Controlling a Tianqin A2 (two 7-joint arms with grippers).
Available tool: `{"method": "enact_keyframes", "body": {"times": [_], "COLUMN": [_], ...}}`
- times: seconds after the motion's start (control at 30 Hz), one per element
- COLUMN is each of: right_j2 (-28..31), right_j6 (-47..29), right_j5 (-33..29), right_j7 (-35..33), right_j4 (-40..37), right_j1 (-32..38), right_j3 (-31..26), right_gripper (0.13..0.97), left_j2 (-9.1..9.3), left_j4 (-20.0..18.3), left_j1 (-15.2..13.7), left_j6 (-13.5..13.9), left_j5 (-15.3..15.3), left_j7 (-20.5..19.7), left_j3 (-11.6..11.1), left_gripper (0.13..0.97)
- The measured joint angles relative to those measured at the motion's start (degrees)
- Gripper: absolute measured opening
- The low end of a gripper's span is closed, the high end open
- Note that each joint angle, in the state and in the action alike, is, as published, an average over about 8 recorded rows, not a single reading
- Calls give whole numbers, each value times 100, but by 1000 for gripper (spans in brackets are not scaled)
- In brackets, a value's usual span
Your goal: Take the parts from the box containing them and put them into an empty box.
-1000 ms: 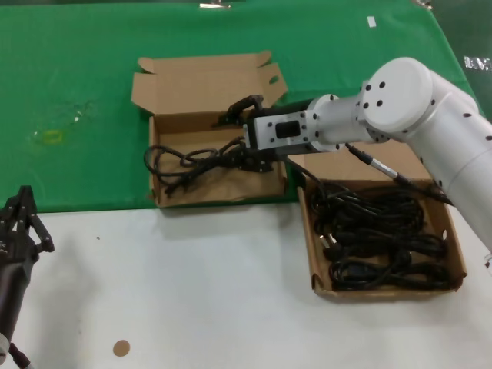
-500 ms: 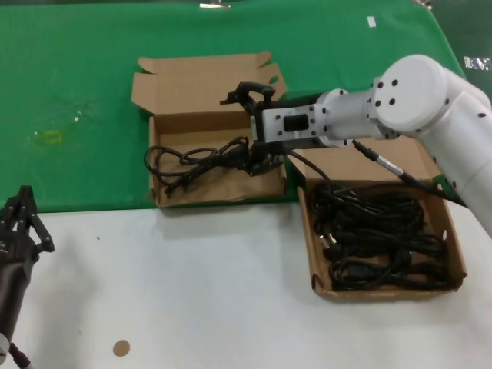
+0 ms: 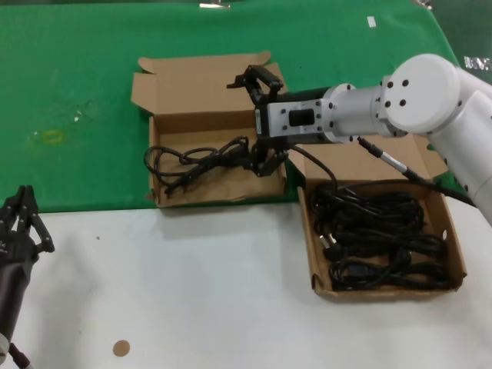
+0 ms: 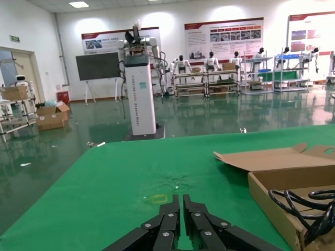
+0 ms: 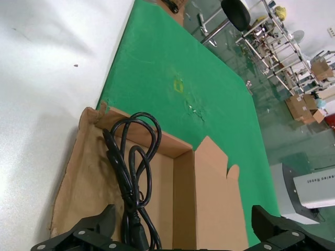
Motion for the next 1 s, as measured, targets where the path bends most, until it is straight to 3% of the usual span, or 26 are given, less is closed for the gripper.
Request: {"method": "enact_keyframes", "body": {"times": [0.27,0.4,0.67,0.8,1.0], "right_j2": [1,2,4,5,6], "right_j6": [222,426,895,1135,1495], "right_j5": [157,302,635,805,1060], "right_j7": [77,147,309,392,515], "right_j4": [194,372,781,990,1303], "right_j1": [-299,-578,-1208,-1532,-2017], "right_j3": [161,311,651,826,1087], "right_gripper": [923,939,966,966,966], "left_j2": [0,0,0,0,0], "left_j4": [0,0,0,0,0], "left_j1": [0,0,0,0,0], "left_j6": [0,0,0,0,0], "left_j5": [0,0,0,-1,-1], "left_j7": [0,0,0,0,0], "left_j3": [0,0,0,0,0], "left_gripper": [190,212,341,341,492]}}
